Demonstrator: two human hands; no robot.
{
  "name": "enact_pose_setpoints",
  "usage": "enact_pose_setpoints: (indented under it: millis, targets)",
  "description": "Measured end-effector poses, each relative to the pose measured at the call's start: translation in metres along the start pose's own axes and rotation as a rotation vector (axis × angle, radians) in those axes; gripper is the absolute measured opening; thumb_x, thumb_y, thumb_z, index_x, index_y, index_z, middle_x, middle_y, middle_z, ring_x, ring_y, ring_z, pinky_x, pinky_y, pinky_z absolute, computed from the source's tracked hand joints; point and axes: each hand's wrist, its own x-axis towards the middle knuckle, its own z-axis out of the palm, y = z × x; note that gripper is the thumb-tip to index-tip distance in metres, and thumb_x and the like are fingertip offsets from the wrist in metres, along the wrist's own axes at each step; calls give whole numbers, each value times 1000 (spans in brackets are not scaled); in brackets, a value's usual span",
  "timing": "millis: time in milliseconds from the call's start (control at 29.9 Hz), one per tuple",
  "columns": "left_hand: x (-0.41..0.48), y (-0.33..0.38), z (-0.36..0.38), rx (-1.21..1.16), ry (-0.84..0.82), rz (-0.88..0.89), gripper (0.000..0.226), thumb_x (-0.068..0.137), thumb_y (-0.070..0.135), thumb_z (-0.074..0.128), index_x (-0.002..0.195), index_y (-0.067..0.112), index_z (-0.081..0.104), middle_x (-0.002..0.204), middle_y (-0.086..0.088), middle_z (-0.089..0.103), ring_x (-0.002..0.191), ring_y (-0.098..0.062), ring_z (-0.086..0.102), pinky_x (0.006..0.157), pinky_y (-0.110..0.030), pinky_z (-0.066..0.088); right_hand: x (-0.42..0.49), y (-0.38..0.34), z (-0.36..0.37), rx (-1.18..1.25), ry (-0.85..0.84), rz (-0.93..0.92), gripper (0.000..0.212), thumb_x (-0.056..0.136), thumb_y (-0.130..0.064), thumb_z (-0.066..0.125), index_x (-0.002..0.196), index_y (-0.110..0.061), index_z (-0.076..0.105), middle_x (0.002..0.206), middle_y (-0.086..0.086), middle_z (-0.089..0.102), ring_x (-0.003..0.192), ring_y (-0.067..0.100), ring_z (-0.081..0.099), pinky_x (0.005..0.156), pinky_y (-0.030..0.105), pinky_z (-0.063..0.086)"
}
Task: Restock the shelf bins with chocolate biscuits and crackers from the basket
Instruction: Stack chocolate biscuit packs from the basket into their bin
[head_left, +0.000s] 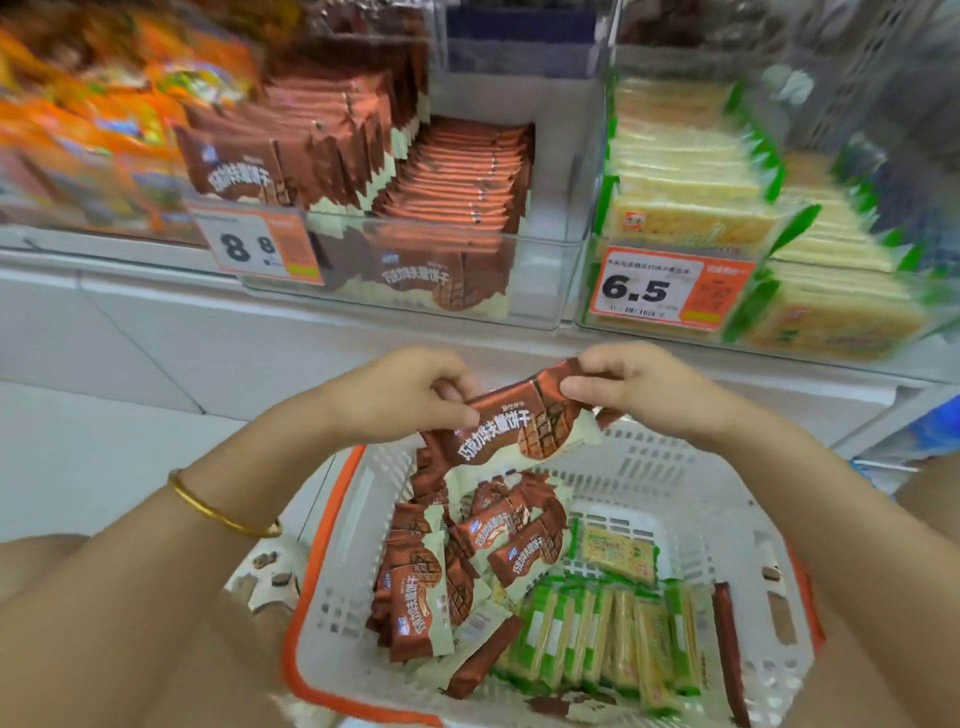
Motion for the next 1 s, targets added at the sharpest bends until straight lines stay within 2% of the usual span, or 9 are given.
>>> enact_pose_setpoints:
  millis: [134,301,368,468,535,635,735,802,1003]
  targets:
    - [-18,9,-38,-135,203,113,7,86,10,67,93,11,68,89,-8,69,72,-5,60,68,-18,49,2,-51,4,128,80,-74,14,88,-17,62,97,-6,62,62,-2,60,52,7,52,52,25,49]
    - [-25,17,-73,-262,584,256,14,87,10,64,93,22,65,84,6,64,72,2,58,68,-13,47,16,-113,8,216,265,-212,17,86,1,62,80,-13,57,48,-12,59,40,-4,50,42,9,37]
    - [-19,17,-83,-167,837,267,23,88,12,62,110,19,58,100,6,60,84,3,55,77,-16,45,31,-133,2,131,422,-254,10,87,-5,65,88,-13,59,68,-8,67,56,-4,61,51,12,47]
    - [-8,23,-92,221,1116,324,37,84,13,56,121,8,51,121,-9,50,110,-21,48,93,-22,34,69,-152,-16,-31,772,-235,14,89,-17,63,98,-16,53,93,-1,62,89,15,64,78,36,56]
    - [3,26,-92,409,1043,374,33,84,14,51,116,7,56,119,-10,53,112,-26,47,92,-26,32,103,-159,-28,-34,892,-220,14,92,-15,56,98,-15,43,88,-5,52,96,22,61,81,45,54]
    - [22,21,-77,494,846,437,35,85,22,44,109,6,63,115,-10,60,109,-32,53,89,-45,46,161,-153,-38,65,973,-96,12,96,-12,47,99,-17,37,91,-5,48,98,21,58,84,39,53]
    - [38,4,-67,597,764,430,39,85,28,39,105,7,67,112,-9,64,106,-31,59,86,-42,49,213,-138,-45,328,1038,-44,10,96,-15,42,106,-18,43,103,2,55,99,23,60,90,42,52]
    - [44,-3,-69,619,723,434,40,87,31,38,102,9,68,110,-7,66,105,-28,60,88,-39,44,234,-133,-52,472,1017,-67,24,97,-11,42,120,-14,48,106,3,55,100,21,59,87,29,52]
    - [49,-12,-75,702,696,454,41,91,33,36,96,12,70,103,-3,67,105,-25,60,95,-38,33,277,-121,-67,204,990,-37,31,91,-13,58,121,-11,53,121,6,62,112,22,58,98,32,44]
